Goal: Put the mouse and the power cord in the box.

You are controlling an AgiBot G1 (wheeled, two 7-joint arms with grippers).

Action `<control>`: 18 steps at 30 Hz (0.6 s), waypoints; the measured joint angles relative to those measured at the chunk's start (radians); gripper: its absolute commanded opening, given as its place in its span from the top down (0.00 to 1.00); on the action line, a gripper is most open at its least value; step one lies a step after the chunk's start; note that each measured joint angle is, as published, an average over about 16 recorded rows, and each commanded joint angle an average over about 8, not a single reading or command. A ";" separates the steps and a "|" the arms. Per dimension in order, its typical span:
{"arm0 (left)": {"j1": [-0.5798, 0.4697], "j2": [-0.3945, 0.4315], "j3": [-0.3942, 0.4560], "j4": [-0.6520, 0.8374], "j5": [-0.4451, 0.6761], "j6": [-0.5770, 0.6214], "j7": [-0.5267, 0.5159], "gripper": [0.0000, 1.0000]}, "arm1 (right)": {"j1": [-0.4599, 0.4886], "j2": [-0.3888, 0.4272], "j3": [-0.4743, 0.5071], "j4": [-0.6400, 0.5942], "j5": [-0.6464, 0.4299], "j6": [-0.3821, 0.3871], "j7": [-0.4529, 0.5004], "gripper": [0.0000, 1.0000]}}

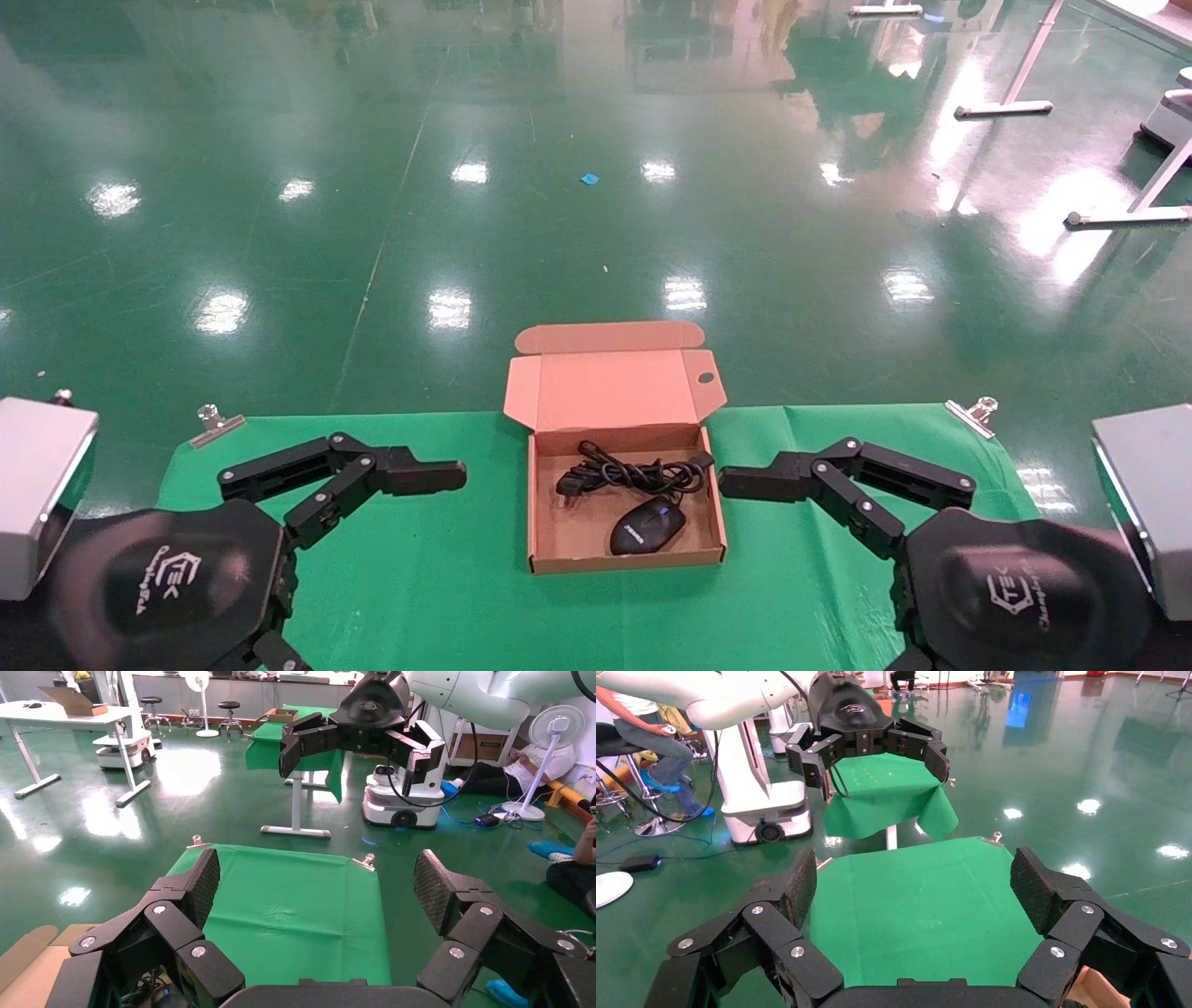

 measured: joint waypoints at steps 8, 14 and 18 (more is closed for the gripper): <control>0.000 0.000 0.000 0.001 0.000 0.000 0.000 0.00 | 0.000 0.000 -0.001 -0.001 -0.001 0.000 0.000 0.00; -0.001 0.001 0.001 0.001 0.001 -0.001 0.000 0.00 | 0.001 0.000 -0.001 -0.001 -0.001 0.000 -0.001 0.00; -0.001 0.001 0.001 0.001 0.001 -0.001 0.000 0.00 | 0.001 0.000 -0.001 -0.001 -0.001 0.000 -0.001 0.00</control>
